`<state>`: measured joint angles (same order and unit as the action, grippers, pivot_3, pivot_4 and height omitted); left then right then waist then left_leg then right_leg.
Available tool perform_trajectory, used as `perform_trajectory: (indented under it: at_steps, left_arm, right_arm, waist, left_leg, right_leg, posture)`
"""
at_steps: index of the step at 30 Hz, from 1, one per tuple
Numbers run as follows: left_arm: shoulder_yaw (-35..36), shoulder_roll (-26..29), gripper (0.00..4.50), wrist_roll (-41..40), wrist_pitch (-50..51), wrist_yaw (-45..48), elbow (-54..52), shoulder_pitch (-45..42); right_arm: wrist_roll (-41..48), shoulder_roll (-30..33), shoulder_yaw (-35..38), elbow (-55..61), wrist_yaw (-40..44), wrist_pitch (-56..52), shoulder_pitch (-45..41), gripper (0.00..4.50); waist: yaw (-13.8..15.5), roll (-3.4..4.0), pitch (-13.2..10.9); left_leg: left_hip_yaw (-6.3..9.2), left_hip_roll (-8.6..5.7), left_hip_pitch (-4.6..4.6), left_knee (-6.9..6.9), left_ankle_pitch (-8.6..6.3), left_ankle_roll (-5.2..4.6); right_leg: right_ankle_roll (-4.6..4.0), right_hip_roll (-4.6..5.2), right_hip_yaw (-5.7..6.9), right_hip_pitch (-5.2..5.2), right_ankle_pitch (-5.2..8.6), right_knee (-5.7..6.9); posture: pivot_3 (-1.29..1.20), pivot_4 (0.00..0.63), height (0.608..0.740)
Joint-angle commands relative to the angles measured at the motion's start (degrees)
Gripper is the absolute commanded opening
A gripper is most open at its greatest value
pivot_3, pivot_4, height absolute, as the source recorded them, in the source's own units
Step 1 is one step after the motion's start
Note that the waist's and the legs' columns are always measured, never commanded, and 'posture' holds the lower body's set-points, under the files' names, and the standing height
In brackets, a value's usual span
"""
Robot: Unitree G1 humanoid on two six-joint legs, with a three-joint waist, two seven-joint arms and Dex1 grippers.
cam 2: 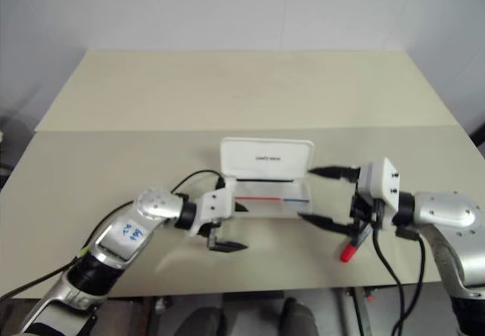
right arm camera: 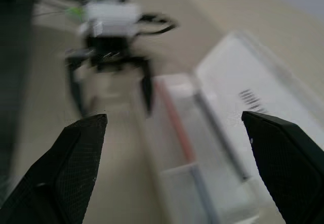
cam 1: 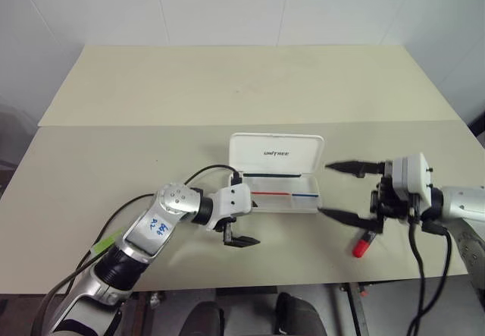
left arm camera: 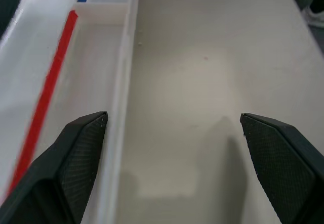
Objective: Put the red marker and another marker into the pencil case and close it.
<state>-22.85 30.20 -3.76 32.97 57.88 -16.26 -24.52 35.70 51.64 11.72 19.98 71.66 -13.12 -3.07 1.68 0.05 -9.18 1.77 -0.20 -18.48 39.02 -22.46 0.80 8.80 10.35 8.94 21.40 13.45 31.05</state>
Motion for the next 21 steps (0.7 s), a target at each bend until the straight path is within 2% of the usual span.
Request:
perform_trajectory:
  at_steps: [1, 5, 12, 17, 21]
  left_arm:
    - [1.86, 0.21, 4.49, -2.04, 0.96, -1.12, -4.08, 1.06]
    - [5.01, -0.03, 4.49, -4.36, 0.37, -2.48, -5.85, 2.10]
    - [14.97, 0.08, 4.49, -12.37, -5.86, -2.19, -8.98, 6.26]
    - [20.69, 0.93, 4.49, -17.30, -9.47, -1.53, -11.10, 10.00]
    - [24.39, 2.29, 4.49, -18.51, -14.18, -0.35, -8.06, 11.69]
  right_arm:
    - [1.44, 1.93, 2.27, -0.86, 5.30, 1.51, 0.86, 4.50]
    - [0.08, 2.36, 2.96, -4.70, 6.94, 2.62, 0.43, 4.50]
    - [-0.40, 2.13, 9.16, -7.49, 1.94, 0.58, 3.12, 4.50]
    - [0.67, 0.50, 16.16, -1.25, -5.78, -6.09, 12.21, 4.50]
    - [1.73, -3.86, 22.16, 6.66, -17.02, -13.96, 19.98, 4.50]
  waist:
    - [-0.06, -0.02, -0.01]
    - [-0.10, -0.03, -0.02]
    - [0.04, -0.02, -0.02]
    - [0.52, -0.02, -0.02]
    - [1.06, 0.01, -0.02]
  left_leg:
    - [-0.01, 0.00, 0.00, 0.00, 0.00, 0.00]
    - [0.00, 0.02, 0.11, 0.00, 0.00, 0.01]
    - [0.01, 0.04, 0.09, 0.04, 0.01, 0.02]
    - [0.02, 0.04, 0.05, 0.03, -0.02, 0.06]
    - [-0.03, 0.05, 0.10, 0.03, -0.05, 0.11]
  right_leg:
    - [0.00, 0.00, -0.01, 0.00, 0.00, 0.00]
    - [-0.04, 0.00, -0.01, -0.10, -0.03, 0.03]
    - [-0.05, 0.00, 0.00, -0.10, -0.07, -0.01]
    - [-0.05, 0.00, 0.03, -0.09, -0.07, -0.05]
    - [-0.06, -0.01, 0.01, -0.11, -0.07, -0.04]
  posture:
    - [0.00, 0.150, 0.740]
    - [0.00, 0.150, 0.740]
    - [0.00, 0.150, 0.740]
    - [0.00, 0.150, 0.740]
    - [0.00, 0.150, 0.740]
